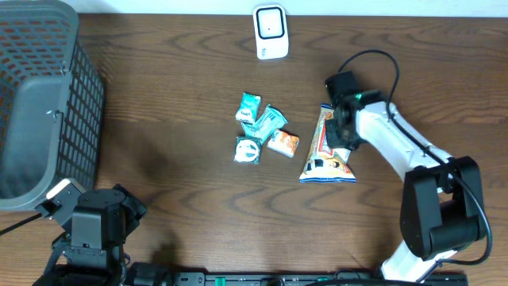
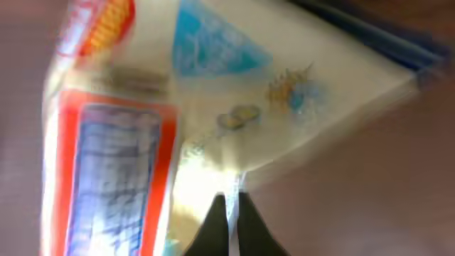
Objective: Scan the item barcode
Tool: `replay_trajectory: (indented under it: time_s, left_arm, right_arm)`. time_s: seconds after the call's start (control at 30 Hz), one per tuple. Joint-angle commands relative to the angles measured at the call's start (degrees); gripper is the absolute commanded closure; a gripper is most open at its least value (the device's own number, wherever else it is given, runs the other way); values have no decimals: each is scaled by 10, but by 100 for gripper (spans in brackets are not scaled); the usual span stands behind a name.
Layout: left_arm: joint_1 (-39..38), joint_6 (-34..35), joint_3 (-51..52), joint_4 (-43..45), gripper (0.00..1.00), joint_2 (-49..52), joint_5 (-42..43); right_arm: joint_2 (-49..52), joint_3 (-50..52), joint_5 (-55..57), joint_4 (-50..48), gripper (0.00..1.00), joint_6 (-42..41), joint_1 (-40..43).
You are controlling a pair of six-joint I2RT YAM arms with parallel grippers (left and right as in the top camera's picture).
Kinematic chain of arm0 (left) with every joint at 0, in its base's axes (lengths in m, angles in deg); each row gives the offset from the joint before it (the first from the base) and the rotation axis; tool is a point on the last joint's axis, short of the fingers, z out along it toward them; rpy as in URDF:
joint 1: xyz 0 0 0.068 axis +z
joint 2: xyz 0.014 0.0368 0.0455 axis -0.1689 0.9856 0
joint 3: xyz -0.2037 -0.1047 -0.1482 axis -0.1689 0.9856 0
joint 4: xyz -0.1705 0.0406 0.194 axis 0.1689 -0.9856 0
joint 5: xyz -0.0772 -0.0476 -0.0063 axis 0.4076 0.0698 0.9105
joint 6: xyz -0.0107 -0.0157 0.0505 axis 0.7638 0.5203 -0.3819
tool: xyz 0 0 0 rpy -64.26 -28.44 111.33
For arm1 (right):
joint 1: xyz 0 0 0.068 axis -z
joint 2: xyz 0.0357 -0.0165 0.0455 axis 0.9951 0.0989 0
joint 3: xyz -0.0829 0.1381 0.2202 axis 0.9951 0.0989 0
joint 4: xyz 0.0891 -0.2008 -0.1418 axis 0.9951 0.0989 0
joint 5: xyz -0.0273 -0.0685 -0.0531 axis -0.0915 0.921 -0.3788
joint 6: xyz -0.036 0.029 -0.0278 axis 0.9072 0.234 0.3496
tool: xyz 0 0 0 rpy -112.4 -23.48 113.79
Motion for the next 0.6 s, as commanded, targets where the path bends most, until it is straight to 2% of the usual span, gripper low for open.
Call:
replay_trajectory:
  time_s: [0.0, 0.1, 0.2, 0.47, 0.57]
  left_arm:
    - [4, 8, 0, -2, 2, -1, -10]
    - [4, 7, 0, -2, 2, -1, -10]
    - [4, 7, 0, -2, 2, -1, -10]
    - [4, 8, 0, -2, 2, -1, -10]
    - [4, 8, 0, -2, 2, -1, -10]
  right_arm:
    - [-3, -101, -52, 84, 98, -9, -2]
    - [-3, -132, -113, 139, 98, -9, -3]
    - [-2, -106, -140, 146, 99, -9, -11]
    - [-1, 45, -140, 33, 99, -16, -21]
    - [-1, 83, -133, 26, 99, -27, -18]
